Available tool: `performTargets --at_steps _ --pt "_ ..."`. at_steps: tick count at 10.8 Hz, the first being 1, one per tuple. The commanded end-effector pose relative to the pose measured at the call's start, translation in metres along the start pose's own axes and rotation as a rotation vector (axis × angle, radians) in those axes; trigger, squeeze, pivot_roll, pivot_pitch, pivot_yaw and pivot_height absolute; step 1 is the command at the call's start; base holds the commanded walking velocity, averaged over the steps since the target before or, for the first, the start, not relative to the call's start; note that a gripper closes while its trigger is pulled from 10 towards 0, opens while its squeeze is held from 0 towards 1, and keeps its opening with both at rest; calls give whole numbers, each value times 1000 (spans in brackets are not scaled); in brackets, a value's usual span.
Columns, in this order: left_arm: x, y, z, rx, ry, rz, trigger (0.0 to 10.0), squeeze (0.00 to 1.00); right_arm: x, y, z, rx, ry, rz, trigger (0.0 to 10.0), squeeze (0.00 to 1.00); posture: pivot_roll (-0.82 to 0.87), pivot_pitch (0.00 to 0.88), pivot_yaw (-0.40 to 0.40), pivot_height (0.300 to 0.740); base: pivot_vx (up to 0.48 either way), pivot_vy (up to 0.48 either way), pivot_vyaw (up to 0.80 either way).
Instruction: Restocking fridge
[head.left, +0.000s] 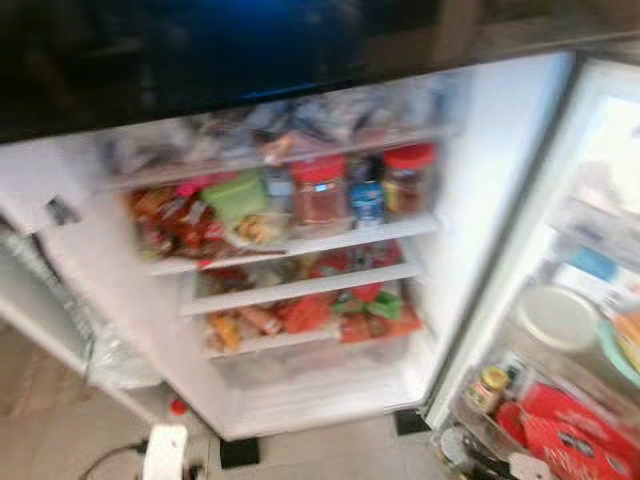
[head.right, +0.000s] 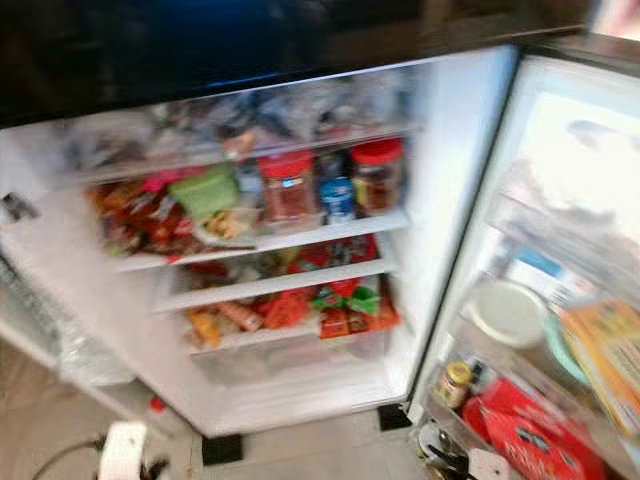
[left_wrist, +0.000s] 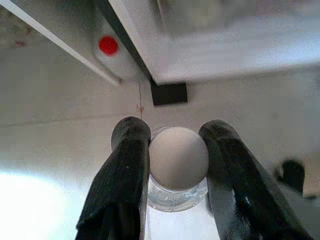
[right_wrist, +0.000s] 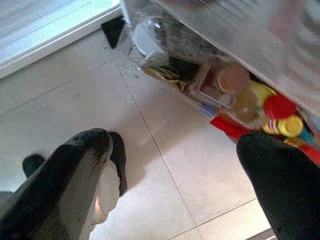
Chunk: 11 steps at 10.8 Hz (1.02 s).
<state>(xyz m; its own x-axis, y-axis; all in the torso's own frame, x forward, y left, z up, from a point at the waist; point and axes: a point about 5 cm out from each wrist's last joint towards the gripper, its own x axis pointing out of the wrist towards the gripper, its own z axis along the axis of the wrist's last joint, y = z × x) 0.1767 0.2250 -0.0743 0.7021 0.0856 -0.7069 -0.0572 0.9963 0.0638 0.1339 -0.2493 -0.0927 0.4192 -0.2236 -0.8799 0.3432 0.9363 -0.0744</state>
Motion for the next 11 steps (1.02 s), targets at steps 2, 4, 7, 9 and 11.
performTargets --at_steps 2,4,7,9,11 --pt "9 -11 42 -12 -192 -4 10000 0 0 2 -3 -12 6 14 10000 0 -94 1 70 740 0 0 0" --pt "15 -32 106 41 -427 -61 10000 0 0 2 -4 -9 7 17 10000 0 -105 10 69 740 0 0 0" --pt "9 -41 109 -11 -523 -117 10000 0 1 2 4 -24 -2 25 10000 0 -120 0 74 740 0 0 0" --pt "4 -39 104 -47 -555 -95 10000 0 1 3 12 -17 -27 28 10000 0 -137 0 73 740 0 0 0" --pt "5 -42 107 -61 -559 -91 10000 0 2 0 26 -26 -55 24 10000 0 -141 16 56 740 0 0 0"
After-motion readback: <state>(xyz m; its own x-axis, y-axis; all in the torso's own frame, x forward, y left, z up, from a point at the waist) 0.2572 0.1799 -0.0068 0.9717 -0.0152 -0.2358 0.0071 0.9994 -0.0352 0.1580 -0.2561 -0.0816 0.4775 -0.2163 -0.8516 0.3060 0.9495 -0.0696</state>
